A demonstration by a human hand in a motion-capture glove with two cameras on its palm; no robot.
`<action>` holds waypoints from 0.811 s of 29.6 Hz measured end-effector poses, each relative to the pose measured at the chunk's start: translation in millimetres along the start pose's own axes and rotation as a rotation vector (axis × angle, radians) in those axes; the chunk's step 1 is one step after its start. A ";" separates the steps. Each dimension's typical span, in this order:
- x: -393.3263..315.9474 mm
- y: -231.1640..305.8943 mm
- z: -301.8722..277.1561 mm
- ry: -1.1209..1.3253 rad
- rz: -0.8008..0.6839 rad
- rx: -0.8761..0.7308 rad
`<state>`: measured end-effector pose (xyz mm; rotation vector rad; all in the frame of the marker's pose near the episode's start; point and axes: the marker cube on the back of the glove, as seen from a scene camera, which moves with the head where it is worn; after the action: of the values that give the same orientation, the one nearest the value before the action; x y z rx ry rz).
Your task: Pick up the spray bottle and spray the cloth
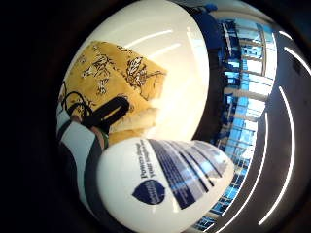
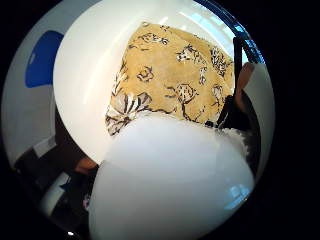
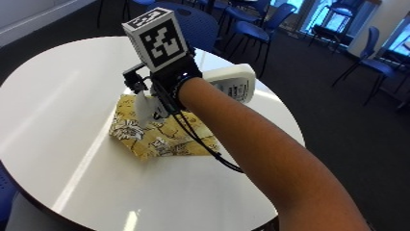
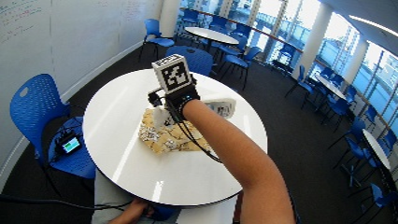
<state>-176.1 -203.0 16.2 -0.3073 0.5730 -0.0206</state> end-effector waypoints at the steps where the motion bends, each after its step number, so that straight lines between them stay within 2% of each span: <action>1: -1.0 0.1 0.8 0.017 0.001 -0.001; 14: -5.5 -1.8 7.1 0.062 -0.004 -0.012; 24: 1.3 -1.1 13.8 0.010 0.021 -0.010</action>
<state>-167.5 -200.3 26.8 -0.3113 0.5859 0.0006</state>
